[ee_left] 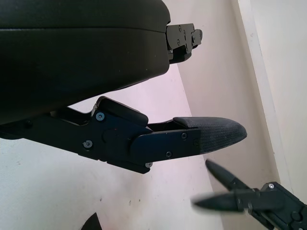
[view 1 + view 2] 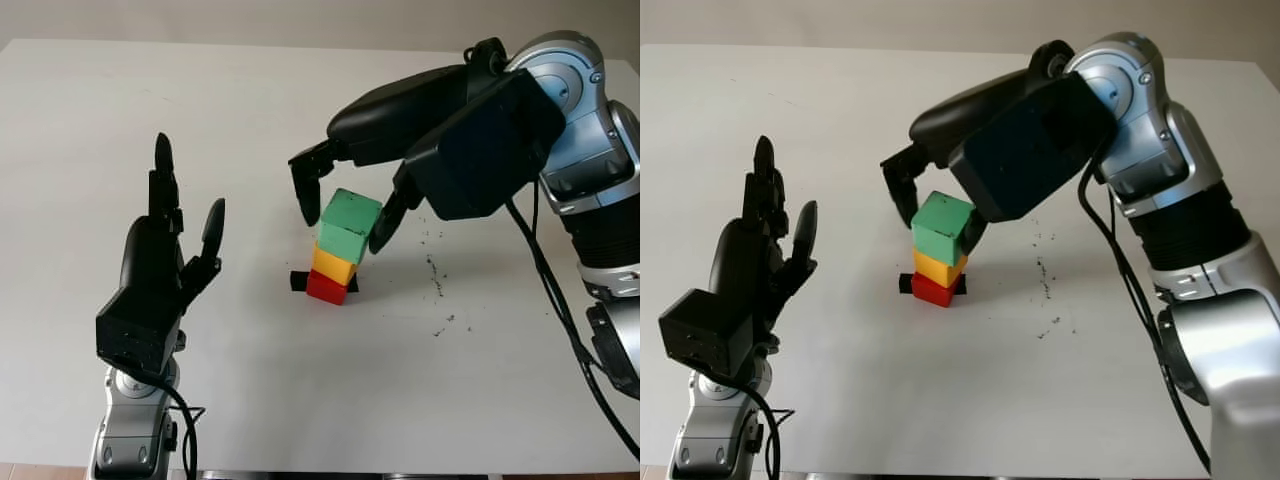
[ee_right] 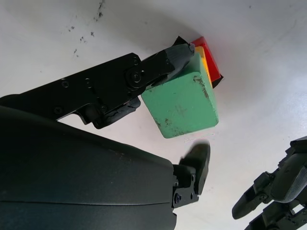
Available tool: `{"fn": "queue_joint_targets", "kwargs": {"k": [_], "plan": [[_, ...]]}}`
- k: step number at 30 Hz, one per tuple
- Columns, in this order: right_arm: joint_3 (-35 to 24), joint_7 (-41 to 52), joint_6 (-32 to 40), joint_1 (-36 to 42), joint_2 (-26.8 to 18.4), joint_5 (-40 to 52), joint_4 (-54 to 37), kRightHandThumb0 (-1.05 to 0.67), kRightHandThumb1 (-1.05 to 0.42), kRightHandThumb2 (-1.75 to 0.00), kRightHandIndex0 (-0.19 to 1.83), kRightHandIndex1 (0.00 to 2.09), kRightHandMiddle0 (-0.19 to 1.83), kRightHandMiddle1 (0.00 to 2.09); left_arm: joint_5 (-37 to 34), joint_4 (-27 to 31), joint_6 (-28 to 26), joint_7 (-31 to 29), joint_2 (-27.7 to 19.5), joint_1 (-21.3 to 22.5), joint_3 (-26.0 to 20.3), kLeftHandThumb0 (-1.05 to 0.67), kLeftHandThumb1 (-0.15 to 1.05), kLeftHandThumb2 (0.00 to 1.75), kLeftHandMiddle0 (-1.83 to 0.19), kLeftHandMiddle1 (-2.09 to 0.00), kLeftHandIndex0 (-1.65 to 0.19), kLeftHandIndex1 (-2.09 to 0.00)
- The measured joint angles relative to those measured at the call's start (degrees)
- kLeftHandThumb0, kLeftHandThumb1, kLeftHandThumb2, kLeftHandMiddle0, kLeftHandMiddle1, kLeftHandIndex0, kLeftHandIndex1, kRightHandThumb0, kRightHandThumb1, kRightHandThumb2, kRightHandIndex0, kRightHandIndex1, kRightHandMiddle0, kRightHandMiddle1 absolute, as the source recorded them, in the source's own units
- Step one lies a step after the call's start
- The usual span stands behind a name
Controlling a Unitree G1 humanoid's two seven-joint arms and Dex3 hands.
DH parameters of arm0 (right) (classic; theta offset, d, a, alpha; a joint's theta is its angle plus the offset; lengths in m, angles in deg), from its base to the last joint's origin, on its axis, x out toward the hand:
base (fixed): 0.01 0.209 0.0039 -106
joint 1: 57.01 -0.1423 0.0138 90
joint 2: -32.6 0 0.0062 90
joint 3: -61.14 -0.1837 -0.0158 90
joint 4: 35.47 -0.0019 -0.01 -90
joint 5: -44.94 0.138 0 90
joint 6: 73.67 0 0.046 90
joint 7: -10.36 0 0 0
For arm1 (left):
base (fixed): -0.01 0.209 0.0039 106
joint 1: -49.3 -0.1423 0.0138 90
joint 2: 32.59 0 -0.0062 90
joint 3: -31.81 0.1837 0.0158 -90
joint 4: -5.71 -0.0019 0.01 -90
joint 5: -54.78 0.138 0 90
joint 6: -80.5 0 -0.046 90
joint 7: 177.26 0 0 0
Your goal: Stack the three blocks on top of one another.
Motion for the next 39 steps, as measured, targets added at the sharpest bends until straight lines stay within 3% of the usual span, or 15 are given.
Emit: {"fn": "queue_joint_targets", "kwargs": {"k": [3, 14, 17, 19, 22, 28, 36, 39], "plan": [[-0.03, 0.06, -0.11, 0.00, -0.05, 0.05, 0.00, -0.67, -0.87, -0.05, -0.19, 0.00, -0.19, 0.02, -0.01, 0.00, -0.01, -0.01, 0.00, 0.00, 0.00, -0.84, 1.05, 0.53, 0.15, -0.05, 0.14, -0.05], [-1.88, -4.46, -1.84, 0.04, -0.28, -0.38, -0.20, -0.89, -0.91, -0.07, -0.19, 0.00, -0.19, 0.00, -0.14, 0.00, -0.02, -0.17, -0.07, 0.00, 0.00, -0.83, 1.05, 0.51, 0.14, -0.05, 0.13, -0.06], [-4.17, -5.56, -2.32, 0.16, -0.46, 2.16, 0.31, -0.94, -1.01, -0.11, -0.19, 0.00, -0.19, 0.00, -0.25, 0.00, 0.04, -0.13, 0.00, 0.00, 0.01, -0.82, 1.05, 0.52, 0.15, -0.05, 0.14, -0.05], [-8.22, -9.62, 0.50, 1.49, -0.51, 4.72, -0.15, -0.86, -1.04, -0.20, -0.19, 0.00, -0.19, 0.00, -0.26, -0.02, 0.16, -0.11, 0.00, 0.00, 0.00, -0.83, 1.05, 0.52, 0.14, -0.05, 0.14, -0.05], [-14.20, -19.12, 2.18, 6.38, -0.53, 5.83, -1.34, -0.80, -1.05, -0.41, -0.19, 0.00, -0.19, 0.00, -0.51, -0.06, 0.30, -0.17, -0.13, -0.09, -0.22, -0.83, 1.05, 0.52, 0.14, -0.06, 0.13, -0.06], [-19.68, -31.31, 3.61, 17.84, 1.35, 7.94, -2.06, -0.81, -1.05, -0.63, -0.19, 0.00, -0.19, 0.00, -1.95, -0.98, 1.92, -0.98, -0.80, -0.14, -1.16, -0.82, 1.05, 0.52, 0.13, -0.06, 0.13, -0.06], [-24.66, -43.06, 5.99, 29.00, 5.94, 11.77, -4.15, -0.83, -1.05, -0.71, -0.19, 0.00, -0.19, 0.00, -4.17, -1.97, 3.18, -2.20, -1.33, -0.05, -2.49, -0.82, 1.05, 0.49, 0.14, -0.05, 0.13, -0.06], [-25.18, -46.73, 8.29, 34.67, 9.99, 13.87, -6.00, -0.77, -1.05, -0.74, -0.19, 0.00, -0.19, 0.00, -5.16, -2.99, 4.03, -2.56, -1.38, 0.05, -3.08, -0.81, 1.05, 0.49, 0.14, -0.05, 0.13, -0.05]]}}
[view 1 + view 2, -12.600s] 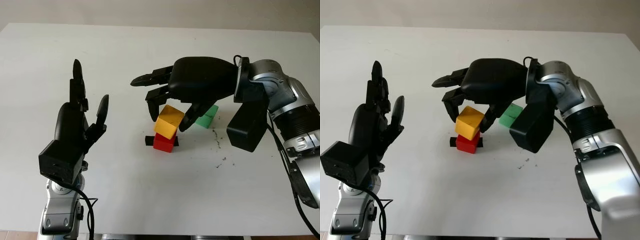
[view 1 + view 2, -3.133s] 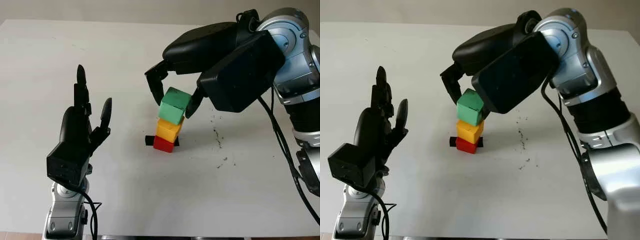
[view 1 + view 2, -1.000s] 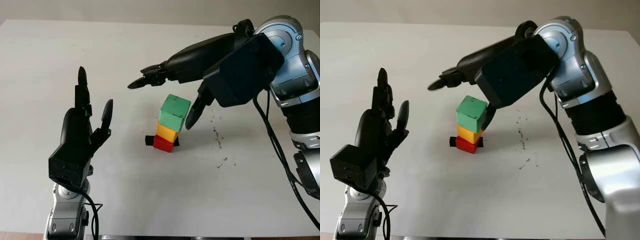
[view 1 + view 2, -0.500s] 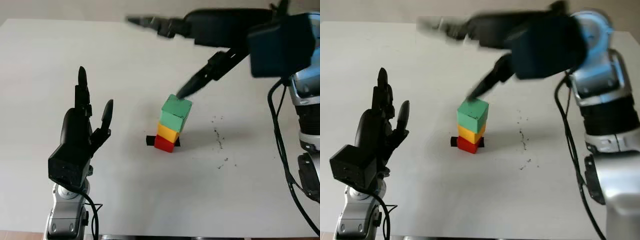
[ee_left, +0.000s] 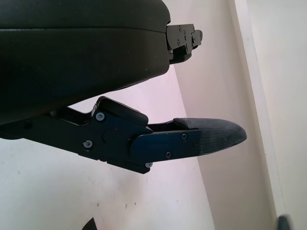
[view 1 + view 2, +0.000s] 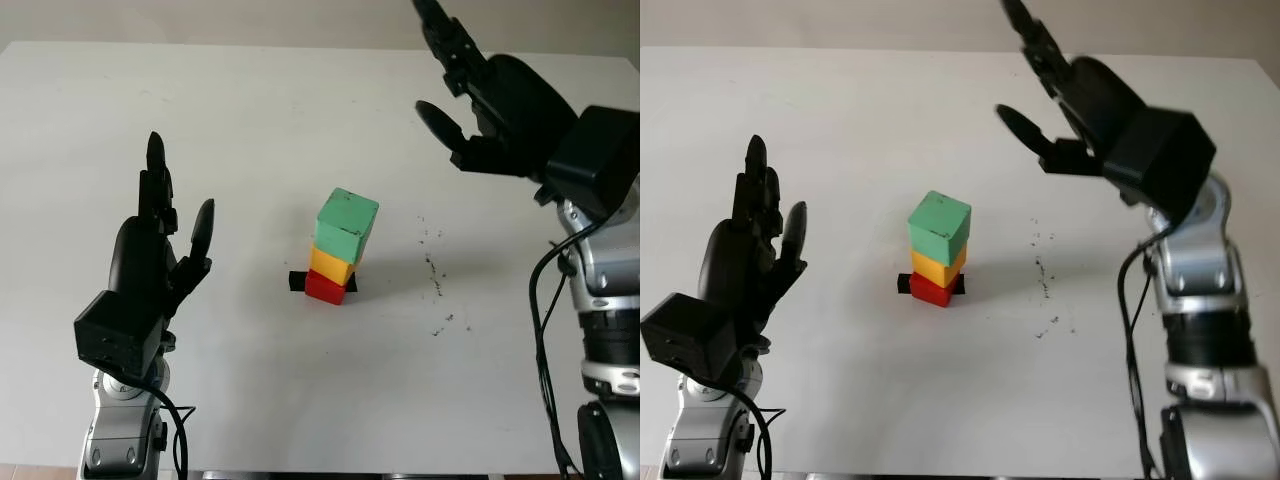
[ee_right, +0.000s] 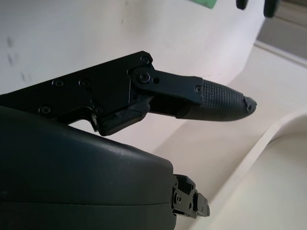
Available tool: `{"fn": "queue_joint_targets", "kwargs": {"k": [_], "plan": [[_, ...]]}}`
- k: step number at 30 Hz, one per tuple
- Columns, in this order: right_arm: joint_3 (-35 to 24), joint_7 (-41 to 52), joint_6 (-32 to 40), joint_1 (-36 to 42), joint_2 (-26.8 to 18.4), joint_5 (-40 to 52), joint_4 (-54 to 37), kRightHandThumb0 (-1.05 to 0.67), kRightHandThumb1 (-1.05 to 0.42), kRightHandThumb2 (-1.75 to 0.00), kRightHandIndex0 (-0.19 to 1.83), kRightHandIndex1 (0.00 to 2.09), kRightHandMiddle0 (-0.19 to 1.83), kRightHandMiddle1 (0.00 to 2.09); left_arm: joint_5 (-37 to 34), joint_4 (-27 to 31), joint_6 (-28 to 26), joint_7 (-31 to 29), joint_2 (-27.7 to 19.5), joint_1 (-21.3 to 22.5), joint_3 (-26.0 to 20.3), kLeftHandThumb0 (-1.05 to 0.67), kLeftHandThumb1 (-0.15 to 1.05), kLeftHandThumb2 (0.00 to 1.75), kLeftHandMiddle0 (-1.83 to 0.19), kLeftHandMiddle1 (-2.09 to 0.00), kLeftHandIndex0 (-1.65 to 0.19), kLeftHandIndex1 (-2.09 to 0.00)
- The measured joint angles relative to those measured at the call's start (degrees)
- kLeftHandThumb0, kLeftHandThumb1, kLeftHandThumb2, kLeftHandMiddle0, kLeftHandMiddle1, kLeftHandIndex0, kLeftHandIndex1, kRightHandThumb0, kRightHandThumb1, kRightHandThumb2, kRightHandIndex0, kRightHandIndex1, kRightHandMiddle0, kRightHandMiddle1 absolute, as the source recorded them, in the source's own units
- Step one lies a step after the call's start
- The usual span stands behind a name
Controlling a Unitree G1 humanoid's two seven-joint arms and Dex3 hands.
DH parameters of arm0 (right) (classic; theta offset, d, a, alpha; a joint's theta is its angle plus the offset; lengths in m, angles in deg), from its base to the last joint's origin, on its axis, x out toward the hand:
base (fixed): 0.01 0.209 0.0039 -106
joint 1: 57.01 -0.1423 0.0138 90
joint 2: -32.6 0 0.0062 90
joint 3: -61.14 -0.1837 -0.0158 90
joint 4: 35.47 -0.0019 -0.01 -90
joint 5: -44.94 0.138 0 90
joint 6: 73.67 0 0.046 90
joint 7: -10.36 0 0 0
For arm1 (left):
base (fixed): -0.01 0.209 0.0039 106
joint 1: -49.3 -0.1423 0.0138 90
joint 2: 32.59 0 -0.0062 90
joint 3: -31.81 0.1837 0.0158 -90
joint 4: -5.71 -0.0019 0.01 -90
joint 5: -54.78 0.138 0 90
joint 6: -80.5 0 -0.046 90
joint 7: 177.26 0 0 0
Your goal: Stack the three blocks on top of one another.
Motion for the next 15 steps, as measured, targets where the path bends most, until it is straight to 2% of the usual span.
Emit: {"fn": "queue_joint_targets", "kwargs": {"k": [4, 8, 12, 15], "plan": [[-0.03, -2.99, 6.52, 6.46, 4.81, 3.38, -3.73, -0.78, -1.05, -0.72, -0.19, 0.00, -0.19, 0.00, -0.12, -2.15, 2.45, -0.14, -0.03, 0.39, -0.08, -0.82, 1.05, 0.50, 0.14, -0.05, 0.13, -0.05], [-1.08, -7.50, 9.54, 11.40, 11.13, 7.98, -6.82, -0.78, -1.05, -0.70, -0.19, 0.00, -0.19, 0.00, -1.90, -4.39, 5.14, -1.44, -0.15, 1.37, -0.26, -0.81, 1.05, 0.52, 0.16, -0.05, 0.16, -0.04], [-1.35, -11.17, 9.49, 15.28, 17.25, 11.42, -8.86, -0.80, -1.05, -0.76, -0.19, 0.00, -0.19, 0.00, -3.72, -6.89, 6.16, -2.69, -0.57, 2.19, -0.41, -0.80, 1.05, 0.54, 0.19, -0.04, 0.19, -0.02], [-0.92, -13.01, 8.57, 17.53, 20.01, 11.66, -9.28, -0.82, -1.05, -0.79, -0.19, 0.00, -0.19, 0.00, -4.74, -8.48, 6.72, -3.50, -0.87, 2.40, -0.67, -0.78, 1.05, 0.55, 0.19, -0.03, 0.19, -0.01]]}}
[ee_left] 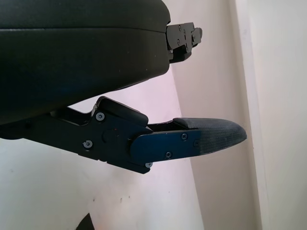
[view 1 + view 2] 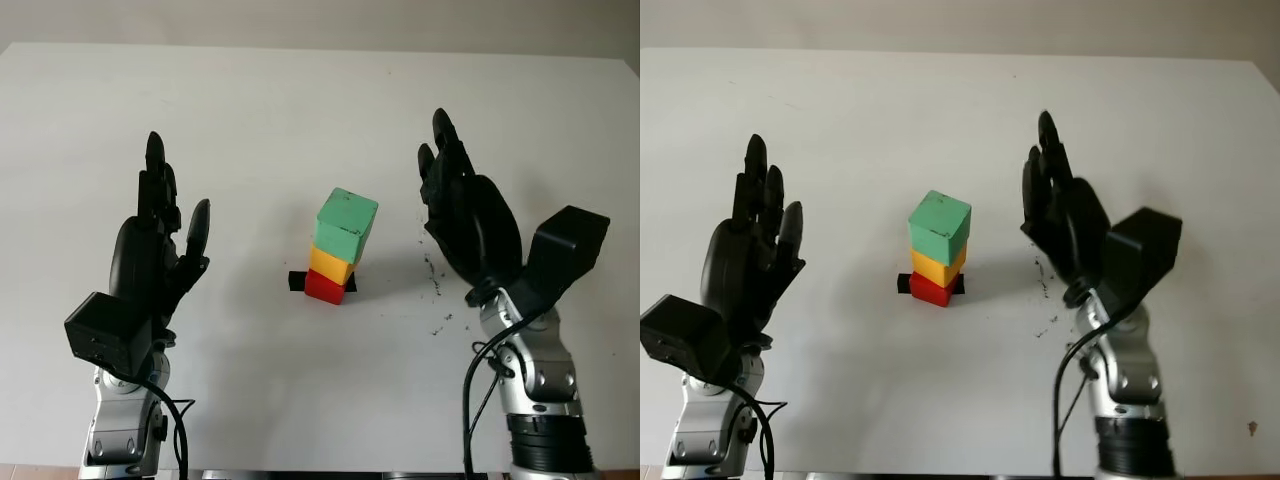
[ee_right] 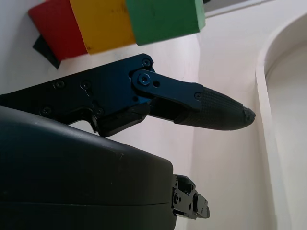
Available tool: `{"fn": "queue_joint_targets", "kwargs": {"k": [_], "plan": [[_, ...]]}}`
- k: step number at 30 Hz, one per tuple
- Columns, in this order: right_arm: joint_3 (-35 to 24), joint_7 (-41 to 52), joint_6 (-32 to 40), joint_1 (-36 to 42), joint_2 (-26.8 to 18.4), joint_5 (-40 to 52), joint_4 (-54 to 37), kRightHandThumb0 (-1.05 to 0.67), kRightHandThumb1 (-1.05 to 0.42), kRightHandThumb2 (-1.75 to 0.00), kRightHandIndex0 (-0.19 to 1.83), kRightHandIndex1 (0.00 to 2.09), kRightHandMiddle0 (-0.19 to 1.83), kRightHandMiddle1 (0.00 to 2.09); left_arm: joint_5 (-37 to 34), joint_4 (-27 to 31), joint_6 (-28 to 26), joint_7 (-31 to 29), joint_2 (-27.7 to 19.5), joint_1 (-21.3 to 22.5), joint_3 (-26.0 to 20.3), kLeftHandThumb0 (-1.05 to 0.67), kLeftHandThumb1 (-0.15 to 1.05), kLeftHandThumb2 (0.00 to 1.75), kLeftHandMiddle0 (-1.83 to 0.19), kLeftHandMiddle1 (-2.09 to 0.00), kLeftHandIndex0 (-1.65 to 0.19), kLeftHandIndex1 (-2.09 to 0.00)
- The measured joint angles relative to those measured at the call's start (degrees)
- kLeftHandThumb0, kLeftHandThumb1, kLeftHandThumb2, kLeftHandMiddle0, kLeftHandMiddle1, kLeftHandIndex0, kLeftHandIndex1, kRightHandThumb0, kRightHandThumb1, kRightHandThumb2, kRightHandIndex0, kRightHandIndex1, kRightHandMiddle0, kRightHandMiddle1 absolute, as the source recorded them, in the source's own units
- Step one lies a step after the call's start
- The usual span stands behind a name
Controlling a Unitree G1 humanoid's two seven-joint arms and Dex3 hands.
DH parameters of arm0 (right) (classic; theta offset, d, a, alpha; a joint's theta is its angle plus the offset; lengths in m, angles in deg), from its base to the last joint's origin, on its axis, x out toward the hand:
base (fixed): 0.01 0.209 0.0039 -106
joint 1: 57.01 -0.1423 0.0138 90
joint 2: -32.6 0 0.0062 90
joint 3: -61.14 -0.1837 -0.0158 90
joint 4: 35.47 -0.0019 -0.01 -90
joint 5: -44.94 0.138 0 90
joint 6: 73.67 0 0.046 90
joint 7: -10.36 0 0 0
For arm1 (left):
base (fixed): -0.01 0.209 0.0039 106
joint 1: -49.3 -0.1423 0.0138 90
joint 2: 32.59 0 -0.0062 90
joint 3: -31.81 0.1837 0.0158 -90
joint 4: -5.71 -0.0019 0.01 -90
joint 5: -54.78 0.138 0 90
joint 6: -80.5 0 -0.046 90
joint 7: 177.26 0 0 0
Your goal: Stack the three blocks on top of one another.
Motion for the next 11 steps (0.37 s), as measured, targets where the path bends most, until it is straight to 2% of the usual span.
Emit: {"fn": "queue_joint_targets", "kwargs": {"k": [6, 11], "plan": [[0.42, -4.27, -1.08, 3.07, 3.17, -1.36, -0.72, -0.81, -1.05, -0.80, -0.19, 0.00, -0.19, 0.00, -1.14, -2.44, 1.75, -0.30, -0.17, 0.59, -0.64, -0.76, 1.05, 0.58, 0.17, -0.04, 0.16, -0.03], [0.06, -5.32, -1.95, 4.74, 3.54, -1.47, -0.75, -0.78, -1.05, -0.80, -0.19, 0.00, -0.19, 0.00, -1.51, -2.97, 2.92, -0.83, -0.20, 0.61, -0.69, -0.77, 1.05, 0.58, 0.17, -0.05, 0.17, -0.03]]}}
